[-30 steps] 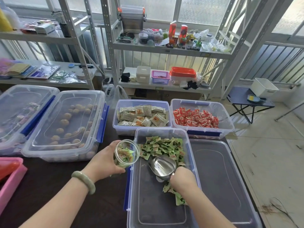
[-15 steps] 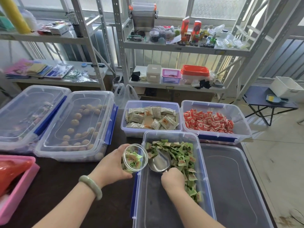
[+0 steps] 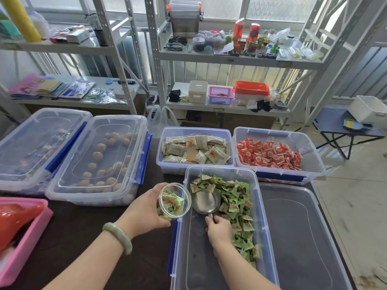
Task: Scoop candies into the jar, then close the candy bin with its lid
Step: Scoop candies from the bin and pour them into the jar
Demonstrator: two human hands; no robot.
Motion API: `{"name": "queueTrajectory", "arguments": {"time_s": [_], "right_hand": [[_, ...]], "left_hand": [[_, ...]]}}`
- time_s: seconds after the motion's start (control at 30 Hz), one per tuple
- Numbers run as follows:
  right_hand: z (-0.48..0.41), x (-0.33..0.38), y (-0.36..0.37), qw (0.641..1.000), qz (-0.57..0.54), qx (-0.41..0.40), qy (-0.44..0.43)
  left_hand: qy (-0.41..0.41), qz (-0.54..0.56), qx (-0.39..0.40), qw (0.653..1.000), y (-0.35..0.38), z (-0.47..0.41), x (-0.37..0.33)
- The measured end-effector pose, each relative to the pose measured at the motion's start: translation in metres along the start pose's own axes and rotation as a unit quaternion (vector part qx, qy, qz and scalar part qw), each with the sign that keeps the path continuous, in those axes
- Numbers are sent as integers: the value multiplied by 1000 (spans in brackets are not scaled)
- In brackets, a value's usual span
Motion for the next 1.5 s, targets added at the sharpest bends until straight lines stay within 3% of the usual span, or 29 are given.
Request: {"name": "queueTrajectory", "arguments": {"time_s": [0.47,0.8,0.93,1.1,1.37,1.5], "right_hand": [[4,-11,-19,996,-57,9,-64],[36,48,-120,973,112,-13,-201],[51,82,-153,951,184,46,-244],[79,129,-170,887,340,59,-307],[124,193,-146,747,549,-37,-373],[140,209,-135,700,598,-71,-384]], "left_hand": [[-15,25,-30,999,1,0,11],[-18,27,-53,998,-4,-2,7],[-11,44,-56,997,-6,1,-2],[0,58,-50,997,-6,7,-6],[-7,74,-62,995,-8,19,-5],[-8,99,-70,993,-9,21,-4]]}}
Point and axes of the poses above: each hand's wrist, its own z-axis away from the middle knuckle, its own y-axis out of the palm, x = y × z, the point moved 5 cm from there along -z, towards the middle knuckle, and after that the axes turned 15 degrees about z, right-handed, at the moved point
